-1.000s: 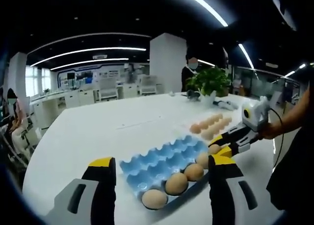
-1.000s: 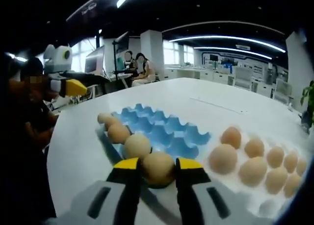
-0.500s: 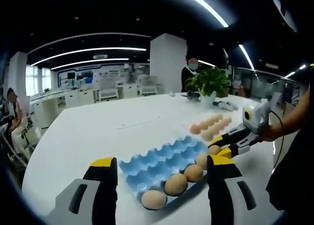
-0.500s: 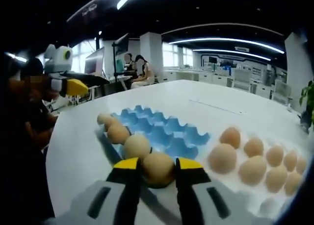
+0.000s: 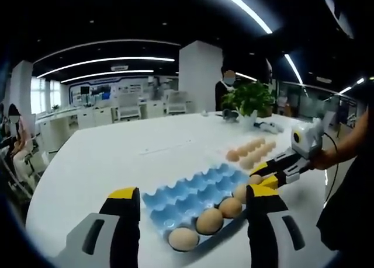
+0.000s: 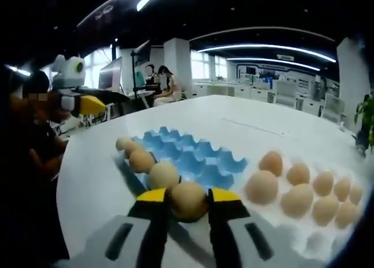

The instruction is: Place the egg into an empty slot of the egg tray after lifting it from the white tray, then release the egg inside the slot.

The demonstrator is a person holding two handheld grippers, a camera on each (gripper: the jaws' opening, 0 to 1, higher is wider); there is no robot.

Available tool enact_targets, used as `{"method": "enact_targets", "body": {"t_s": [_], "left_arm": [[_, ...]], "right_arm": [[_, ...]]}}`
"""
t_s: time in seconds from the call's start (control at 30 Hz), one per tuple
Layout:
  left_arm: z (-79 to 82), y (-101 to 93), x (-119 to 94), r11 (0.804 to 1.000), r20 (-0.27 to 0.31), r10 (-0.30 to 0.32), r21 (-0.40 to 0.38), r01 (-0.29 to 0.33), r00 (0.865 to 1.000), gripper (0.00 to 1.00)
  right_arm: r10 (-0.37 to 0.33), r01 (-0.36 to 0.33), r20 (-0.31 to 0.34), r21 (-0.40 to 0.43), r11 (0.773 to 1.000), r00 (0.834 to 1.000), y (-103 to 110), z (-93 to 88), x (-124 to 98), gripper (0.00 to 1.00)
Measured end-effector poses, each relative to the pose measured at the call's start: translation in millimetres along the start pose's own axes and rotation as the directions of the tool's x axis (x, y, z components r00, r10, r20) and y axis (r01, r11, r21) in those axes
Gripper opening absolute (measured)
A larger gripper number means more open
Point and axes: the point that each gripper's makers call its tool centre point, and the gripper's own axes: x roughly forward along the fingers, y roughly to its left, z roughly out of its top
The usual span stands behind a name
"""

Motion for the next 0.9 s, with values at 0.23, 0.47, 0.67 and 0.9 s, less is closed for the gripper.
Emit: {"method": "enact_targets", "body": {"t_s": [0.23,0.47,0.67,0.9], "left_arm": [[2.4,1.6,1.1,1.000,0.009,0.007,-0.005,-0.007,1.000,0.73],[4.2,0.9,0.8,1.000,0.011,0.002,-0.002,-0.002,1.000,0.73],[3.1,2.2,-0.4,1.000,0.008,0.008,-0.005,-0.008,1.000,0.72],[3.2,2.6,-0.6,1.000,0.009,0.010,-0.009,-0.009,1.000,0.72]], "right_arm": [[-0.185,0.185,0.051,0.005,0.983,0.981,-50.3,18.5,-15.0,0.26],[-0.280,0.278,0.033,0.056,0.959,0.959,-81.2,14.5,-17.8,0.27],[-0.299,0.298,0.013,0.045,0.954,0.954,-88.6,11.1,-10.5,0.26],[-0.287,0.285,-0.039,-0.043,0.958,0.957,-88.4,3.8,2.3,0.26]]}}
